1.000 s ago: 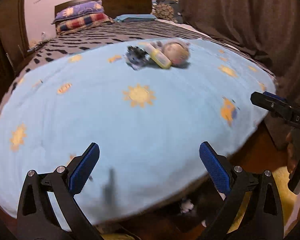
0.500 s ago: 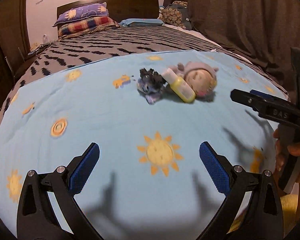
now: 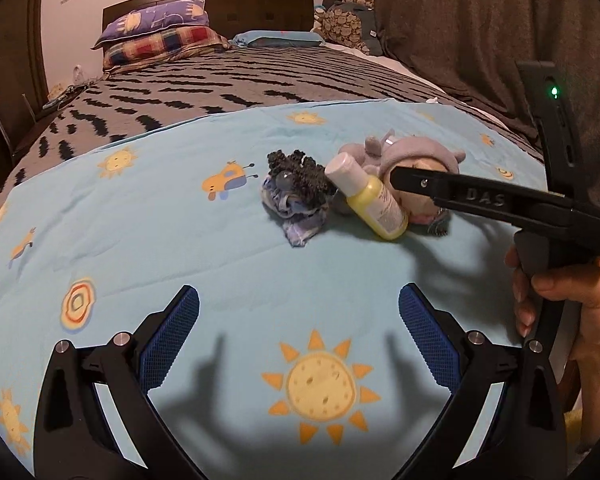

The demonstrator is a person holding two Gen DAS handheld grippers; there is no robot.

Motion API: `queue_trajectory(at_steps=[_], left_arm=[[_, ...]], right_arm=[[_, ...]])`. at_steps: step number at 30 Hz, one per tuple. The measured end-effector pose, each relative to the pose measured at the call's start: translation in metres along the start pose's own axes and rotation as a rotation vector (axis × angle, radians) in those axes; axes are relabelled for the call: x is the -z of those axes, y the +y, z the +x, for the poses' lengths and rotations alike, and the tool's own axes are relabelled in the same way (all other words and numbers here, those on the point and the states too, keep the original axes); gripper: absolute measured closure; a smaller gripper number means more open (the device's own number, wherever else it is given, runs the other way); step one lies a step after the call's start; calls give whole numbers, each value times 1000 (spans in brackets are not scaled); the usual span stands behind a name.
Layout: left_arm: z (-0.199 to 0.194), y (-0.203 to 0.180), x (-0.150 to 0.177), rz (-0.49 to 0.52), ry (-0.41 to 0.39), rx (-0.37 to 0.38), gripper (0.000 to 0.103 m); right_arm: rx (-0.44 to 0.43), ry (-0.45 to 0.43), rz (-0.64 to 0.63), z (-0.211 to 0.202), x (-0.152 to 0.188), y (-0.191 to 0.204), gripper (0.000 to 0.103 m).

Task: Collect trash
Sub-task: 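Grasp the grey plush doll with the right tool while the left tool grasps the yellow lotion bottle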

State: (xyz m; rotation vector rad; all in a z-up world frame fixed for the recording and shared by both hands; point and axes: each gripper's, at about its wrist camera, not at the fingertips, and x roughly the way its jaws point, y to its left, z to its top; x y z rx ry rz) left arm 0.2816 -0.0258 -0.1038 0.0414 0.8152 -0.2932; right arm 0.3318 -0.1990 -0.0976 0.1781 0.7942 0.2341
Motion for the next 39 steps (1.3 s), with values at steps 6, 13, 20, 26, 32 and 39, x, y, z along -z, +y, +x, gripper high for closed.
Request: queue_trajectory(at_steps=[6,13,20,26,32,39], left_arm=[[15,-11,-13,4,1,34,8],[35,-24,-23,5,18,69,8],[56,-35,-19,9,60,92,8],[70,-37,-28,-41,79,111,8],[84,-41,-38,-87,104,142,9],[97,-54,-48,-34,122,83,18]], right_arm=[[19,-58,-49,-16,-3,-4,40],[67,-137,-56,-54,-14,-25,40],[78,-166,-47,-75,-11,-43,40],[80,-174,-46,-81,-9,-47,40],[85,-176,-44,-82,-5,-51,40],[96,-171,-39,-86,1,-59,40]])
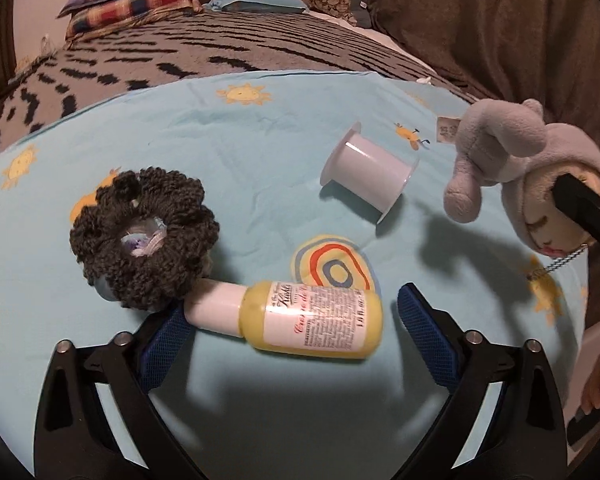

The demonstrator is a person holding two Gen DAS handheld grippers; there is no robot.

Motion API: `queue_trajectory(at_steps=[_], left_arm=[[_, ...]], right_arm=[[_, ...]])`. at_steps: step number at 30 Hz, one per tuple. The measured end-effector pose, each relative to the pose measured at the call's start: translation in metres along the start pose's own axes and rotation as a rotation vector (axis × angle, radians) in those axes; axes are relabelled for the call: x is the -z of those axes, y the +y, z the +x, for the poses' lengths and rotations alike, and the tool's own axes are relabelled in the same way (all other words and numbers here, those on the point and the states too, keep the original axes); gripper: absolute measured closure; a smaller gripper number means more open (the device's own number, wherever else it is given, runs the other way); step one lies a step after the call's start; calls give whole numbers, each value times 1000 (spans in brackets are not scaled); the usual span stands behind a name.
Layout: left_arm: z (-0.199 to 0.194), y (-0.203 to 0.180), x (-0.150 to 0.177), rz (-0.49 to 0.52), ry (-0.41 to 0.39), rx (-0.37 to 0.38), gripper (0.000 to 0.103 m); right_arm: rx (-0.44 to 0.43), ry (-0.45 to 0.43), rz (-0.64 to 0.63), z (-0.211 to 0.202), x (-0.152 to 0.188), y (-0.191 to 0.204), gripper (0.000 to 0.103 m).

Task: Collect trash
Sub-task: 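Grasp the grey plush doll with the right tool while the left tool grasps the yellow lotion bottle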

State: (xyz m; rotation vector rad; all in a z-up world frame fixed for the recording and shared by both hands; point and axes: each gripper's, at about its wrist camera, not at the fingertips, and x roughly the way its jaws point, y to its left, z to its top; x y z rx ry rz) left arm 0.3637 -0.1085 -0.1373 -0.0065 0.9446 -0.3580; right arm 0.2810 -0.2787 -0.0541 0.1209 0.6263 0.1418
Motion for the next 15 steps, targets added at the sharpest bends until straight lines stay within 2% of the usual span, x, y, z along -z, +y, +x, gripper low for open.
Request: queue_trajectory(at_steps=[1,8,15], left_arm=[[0,-1,0,5,1,-8,22],[-25,-5,12,24,-18,-11,22],[-95,-17,49,55,-84,3,22]], right_arm=[[4,0,0,-1,1,-1,40],[6,-4,4,-22,6,0,40],[4,-33,-1,-76,17,15,40]])
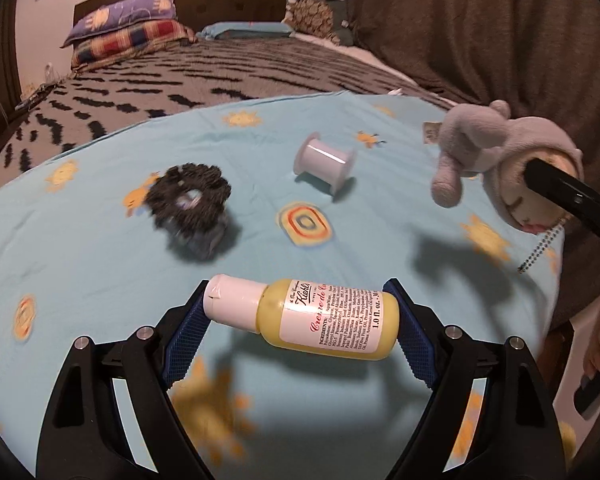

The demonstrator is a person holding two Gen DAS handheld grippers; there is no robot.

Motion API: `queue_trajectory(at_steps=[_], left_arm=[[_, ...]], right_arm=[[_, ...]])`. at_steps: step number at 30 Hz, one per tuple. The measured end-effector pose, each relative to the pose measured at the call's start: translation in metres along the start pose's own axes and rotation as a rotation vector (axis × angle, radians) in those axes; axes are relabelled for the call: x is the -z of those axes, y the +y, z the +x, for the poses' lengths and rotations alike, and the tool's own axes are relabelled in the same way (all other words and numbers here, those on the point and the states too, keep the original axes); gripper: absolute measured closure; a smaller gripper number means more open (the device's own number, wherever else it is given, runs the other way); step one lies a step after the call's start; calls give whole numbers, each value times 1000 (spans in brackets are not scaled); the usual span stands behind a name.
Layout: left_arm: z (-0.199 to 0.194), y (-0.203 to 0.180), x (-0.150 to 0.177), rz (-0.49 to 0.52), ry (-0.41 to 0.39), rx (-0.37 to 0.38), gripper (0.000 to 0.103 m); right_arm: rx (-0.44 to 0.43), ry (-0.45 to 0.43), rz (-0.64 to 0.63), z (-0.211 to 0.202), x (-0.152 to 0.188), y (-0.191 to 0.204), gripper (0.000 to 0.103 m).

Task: Collect trash
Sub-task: 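Grasp the grey plush doll with the right tool while the left tool grasps the yellow lotion bottle, then carry the lotion bottle and plush doll down to the black bin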

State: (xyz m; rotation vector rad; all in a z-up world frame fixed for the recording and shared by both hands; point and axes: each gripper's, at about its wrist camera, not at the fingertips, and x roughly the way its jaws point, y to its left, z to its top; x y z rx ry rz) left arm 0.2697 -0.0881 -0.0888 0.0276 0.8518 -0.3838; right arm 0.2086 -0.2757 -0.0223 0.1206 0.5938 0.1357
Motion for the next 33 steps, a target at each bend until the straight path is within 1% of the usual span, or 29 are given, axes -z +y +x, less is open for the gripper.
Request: queue_trajectory(at_steps=[6,11,15,16,19,25,28,33], left_arm=[[-68,-1,48,-14,-44,9,22],[-106,-4,90,-21,-54,21,22],[-125,-10,121,-24,-44,37,22],[-129,-12,132,-26,-40,51,22],[-135,-20,155,-16,-31,65,22],[-135,-33,192,-5,4,98,22],[-130,-40,212,0,32,111,22],[-112,-49,243,20,91,103,22]], right_arm=[[-16,-6,1,-49,25,15,40],[-37,5,11,-83,54,25,40],[-43,25,6,-107,82,33,40],[-44,31,7,-112,89,34,40],[-51,53,15,-124,109,35,40],[-50,112,37,-141,152,33,40],[-37,147,46,-143,176,31,40],[-24,234,68,-131,214,29,40]])
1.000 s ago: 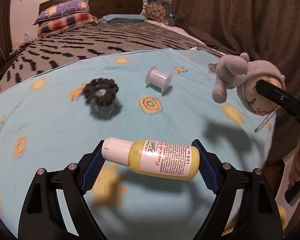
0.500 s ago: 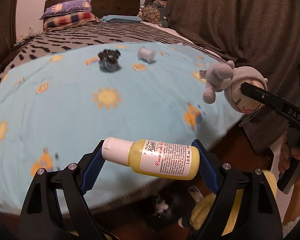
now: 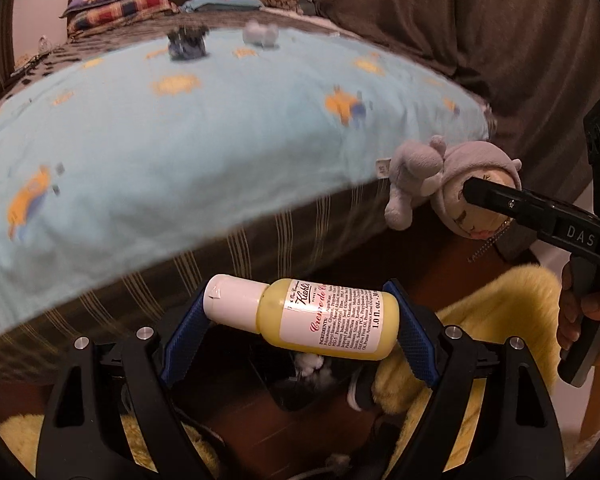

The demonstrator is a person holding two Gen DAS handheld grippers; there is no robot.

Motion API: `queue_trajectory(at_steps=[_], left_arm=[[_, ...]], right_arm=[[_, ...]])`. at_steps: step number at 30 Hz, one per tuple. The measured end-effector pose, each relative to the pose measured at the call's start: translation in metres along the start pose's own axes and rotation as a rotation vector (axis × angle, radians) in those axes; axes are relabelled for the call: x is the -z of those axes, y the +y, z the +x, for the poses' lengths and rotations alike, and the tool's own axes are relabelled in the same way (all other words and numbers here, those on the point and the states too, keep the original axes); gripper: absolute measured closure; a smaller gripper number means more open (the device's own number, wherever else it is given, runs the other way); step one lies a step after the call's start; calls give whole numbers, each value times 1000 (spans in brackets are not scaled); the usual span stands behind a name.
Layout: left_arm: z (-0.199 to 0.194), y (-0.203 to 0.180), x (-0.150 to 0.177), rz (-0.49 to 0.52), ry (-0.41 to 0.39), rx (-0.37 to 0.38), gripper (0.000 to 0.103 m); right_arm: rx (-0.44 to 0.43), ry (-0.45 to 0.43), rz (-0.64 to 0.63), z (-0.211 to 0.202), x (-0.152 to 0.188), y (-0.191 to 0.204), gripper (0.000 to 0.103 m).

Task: Collect trash
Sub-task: 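Carry the lotion bottle and plush doll down to the black bin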

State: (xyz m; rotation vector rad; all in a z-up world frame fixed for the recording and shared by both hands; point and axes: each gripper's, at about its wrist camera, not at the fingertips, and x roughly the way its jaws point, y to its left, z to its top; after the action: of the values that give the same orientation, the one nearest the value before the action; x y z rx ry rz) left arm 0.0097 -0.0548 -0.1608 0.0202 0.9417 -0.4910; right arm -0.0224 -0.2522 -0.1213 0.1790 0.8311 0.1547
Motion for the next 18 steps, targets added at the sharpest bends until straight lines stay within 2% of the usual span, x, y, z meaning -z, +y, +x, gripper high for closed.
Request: queue_trajectory(at_steps=[8,14,18], left_arm=[[53,6,35,-38,117,10,22],[95,15,55,-67,207,-21,22],[117,15,63,-66,255,-12,22]], right_arm=[[25,163,23,51,43,-8,40],[59,269,44,94,66,-11,40],[54,328,81,121,77,-11,40]])
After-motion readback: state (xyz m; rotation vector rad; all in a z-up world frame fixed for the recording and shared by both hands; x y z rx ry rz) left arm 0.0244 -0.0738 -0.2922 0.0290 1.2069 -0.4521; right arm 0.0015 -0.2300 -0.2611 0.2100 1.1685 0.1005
